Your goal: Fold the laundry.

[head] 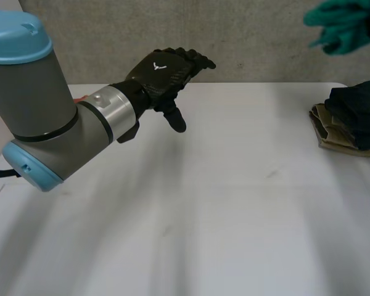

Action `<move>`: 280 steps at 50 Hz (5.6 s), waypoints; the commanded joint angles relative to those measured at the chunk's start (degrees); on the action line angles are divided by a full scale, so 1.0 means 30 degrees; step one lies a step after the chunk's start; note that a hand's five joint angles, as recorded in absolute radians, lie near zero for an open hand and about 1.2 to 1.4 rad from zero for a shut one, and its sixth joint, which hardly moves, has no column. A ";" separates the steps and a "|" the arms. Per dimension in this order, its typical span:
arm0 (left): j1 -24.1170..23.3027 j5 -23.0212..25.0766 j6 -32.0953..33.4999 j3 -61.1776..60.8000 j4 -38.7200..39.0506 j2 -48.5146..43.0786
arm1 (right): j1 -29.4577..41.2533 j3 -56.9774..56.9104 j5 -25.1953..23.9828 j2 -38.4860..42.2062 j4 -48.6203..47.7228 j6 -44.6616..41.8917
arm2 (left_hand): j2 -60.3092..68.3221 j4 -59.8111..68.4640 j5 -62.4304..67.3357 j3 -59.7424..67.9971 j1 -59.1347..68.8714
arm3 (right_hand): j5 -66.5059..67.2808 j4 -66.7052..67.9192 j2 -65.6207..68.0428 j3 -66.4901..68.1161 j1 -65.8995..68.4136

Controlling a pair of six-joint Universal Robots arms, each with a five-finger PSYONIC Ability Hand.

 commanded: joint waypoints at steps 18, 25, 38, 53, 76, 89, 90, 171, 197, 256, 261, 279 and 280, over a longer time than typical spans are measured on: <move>-0.1422 -0.0089 -0.0082 -0.1339 0.0083 -0.0169 | -0.7231 0.1936 -0.9639 0.4123 -0.0344 0.1330 | 0.0067 0.0191 0.0173 -0.0009 0.0366 | 0.4856 0.3778 0.4474 0.4278 0.6444; -0.1775 -0.0089 -0.0082 -0.1368 0.0083 0.0037 | -0.7260 0.2552 -0.7857 0.2101 0.0678 0.1418 | 0.0122 0.0245 0.0228 0.0046 0.0421 | -1.8477 -1.9556 -1.8860 -1.9055 -1.6890; -0.2595 -0.0059 -0.0140 -0.1368 0.0083 0.0856 | -0.7640 0.3168 -0.4015 -0.1151 0.8323 0.0512 | -0.0045 0.0078 0.0061 -0.0122 0.0254 | -1.8477 -1.9556 -1.8860 -1.9055 -1.6890; -0.2918 -0.0059 -0.1750 -0.0872 0.1954 0.2174 | -0.6944 0.2815 0.3165 -0.5018 0.9008 -0.6259 | 0.0010 0.0134 0.0116 -0.0066 0.0309 | -1.8477 -1.9556 -1.8860 -1.9055 -1.6890; 0.8942 -0.4016 0.6149 0.0621 0.1722 -0.2148 | 0.4224 1.1342 -0.2638 -0.6927 0.7327 -0.4354 | -0.0158 -0.0034 -0.0052 -0.0234 0.0141 | -1.8477 -1.9556 -1.8860 -1.9055 -1.6890; 1.1526 0.1259 0.6832 0.6068 0.3393 -1.0739 | 0.4488 1.3186 -0.2168 -0.5724 0.9295 -0.5028 | 0.0066 0.0190 0.0172 -0.0010 0.0365 | -1.8477 -1.9556 -1.8860 -1.9055 -1.6890; 1.1526 0.1259 0.6832 0.6595 0.3480 -1.1324 | 0.4488 1.3304 -0.2168 -0.5666 0.9266 -0.5028 | 0.0066 0.0190 0.0172 -0.0010 0.0365 | -1.8477 -1.9556 -1.8860 -1.9055 -1.6890; -0.0459 -0.4896 -0.1606 -0.8545 0.4770 0.2908 | 0.2847 1.1491 -0.1757 -0.4643 1.3923 0.3202 | 0.1694 0.1817 0.1800 0.1617 0.1993 | -1.8477 -1.9556 -1.8860 -1.9055 -1.6890; 0.0833 0.1084 0.1734 -0.1575 0.0581 -0.5178 | 0.6685 0.3579 -0.1992 0.3125 1.2080 0.3527 | 2.2245 2.2369 2.2352 2.2169 2.2545 | 0.4572 0.3494 0.4189 0.3994 0.6159; 0.1126 -0.6417 -0.2076 -0.2763 1.4414 -0.0114 | 0.7739 -0.0261 0.1318 -0.1240 0.1501 -0.4881 | 2.2263 2.2386 2.2369 2.2187 2.2562 | 0.4856 0.3778 0.4474 0.4278 0.6444; 0.0804 -0.6446 -0.0671 -0.6664 1.3150 0.0886 | 0.7974 0.1785 0.1173 -0.1826 0.3310 -0.4910 | 2.2263 2.2386 2.2369 2.2187 2.2562 | 0.4856 0.3778 0.4474 0.4278 0.6444; -0.0105 -0.8261 0.0797 -1.5343 0.7529 0.2612 | 0.7769 0.8705 0.0820 -0.0655 0.8474 -0.5233 | 1.0785 1.0909 1.0892 1.0709 1.1085 | 0.4856 0.3778 0.4474 0.4278 0.6444; -0.0105 -0.8350 0.0797 -1.5285 0.6596 0.3195 | 0.7740 0.8822 0.0820 -0.0655 0.8474 -0.5233 | 0.8389 0.8513 0.8495 0.8313 0.8688 | 0.4856 0.3778 0.4474 0.4278 0.6444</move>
